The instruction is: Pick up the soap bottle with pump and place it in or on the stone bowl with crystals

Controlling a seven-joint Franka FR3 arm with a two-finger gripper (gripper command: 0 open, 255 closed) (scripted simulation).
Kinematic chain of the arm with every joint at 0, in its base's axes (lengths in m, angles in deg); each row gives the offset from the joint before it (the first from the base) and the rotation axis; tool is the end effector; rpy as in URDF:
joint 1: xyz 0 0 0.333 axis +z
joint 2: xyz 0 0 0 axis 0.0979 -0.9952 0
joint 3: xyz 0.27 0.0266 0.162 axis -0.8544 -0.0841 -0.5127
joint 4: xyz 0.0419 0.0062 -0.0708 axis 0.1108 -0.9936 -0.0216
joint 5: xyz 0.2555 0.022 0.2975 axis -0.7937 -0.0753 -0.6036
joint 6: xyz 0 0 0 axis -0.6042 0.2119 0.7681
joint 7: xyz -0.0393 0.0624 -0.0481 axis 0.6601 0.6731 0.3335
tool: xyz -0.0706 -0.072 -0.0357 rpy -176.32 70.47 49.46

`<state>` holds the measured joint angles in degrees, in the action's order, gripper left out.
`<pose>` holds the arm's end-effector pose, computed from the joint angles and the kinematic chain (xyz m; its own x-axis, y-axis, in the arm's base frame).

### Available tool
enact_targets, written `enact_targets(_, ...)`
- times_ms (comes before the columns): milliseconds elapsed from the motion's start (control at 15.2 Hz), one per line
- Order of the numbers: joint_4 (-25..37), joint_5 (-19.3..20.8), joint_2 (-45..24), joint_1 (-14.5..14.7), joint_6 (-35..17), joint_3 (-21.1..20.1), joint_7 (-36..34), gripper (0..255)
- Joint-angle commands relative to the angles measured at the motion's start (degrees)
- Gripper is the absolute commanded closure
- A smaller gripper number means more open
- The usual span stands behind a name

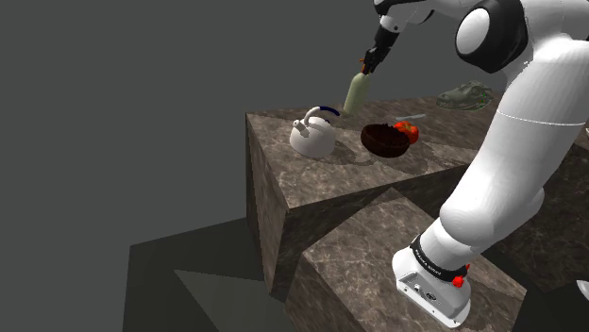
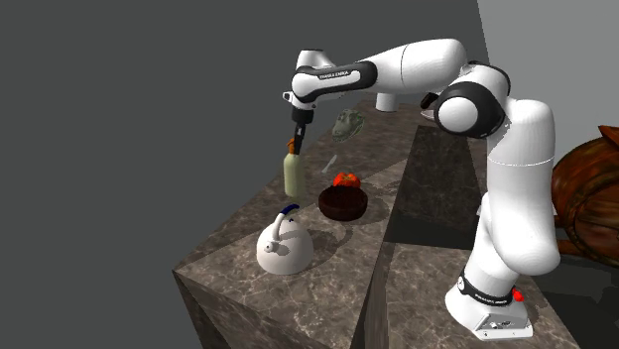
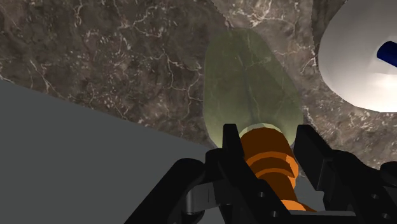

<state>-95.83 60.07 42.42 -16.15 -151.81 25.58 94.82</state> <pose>0.5660 -0.3368 0.5016 0.9833 0.0723 0.1669 0.0705 -0.9974 0.0166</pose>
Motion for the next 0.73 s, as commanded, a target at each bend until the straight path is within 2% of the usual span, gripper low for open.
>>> enact_targets(0,1.6,0.2,0.1,-0.1,1.7,0.1,-0.2,255)
enact_targets(660,10.0,0.3,-0.4,-0.9,9.6,0.3,-1.0,255)
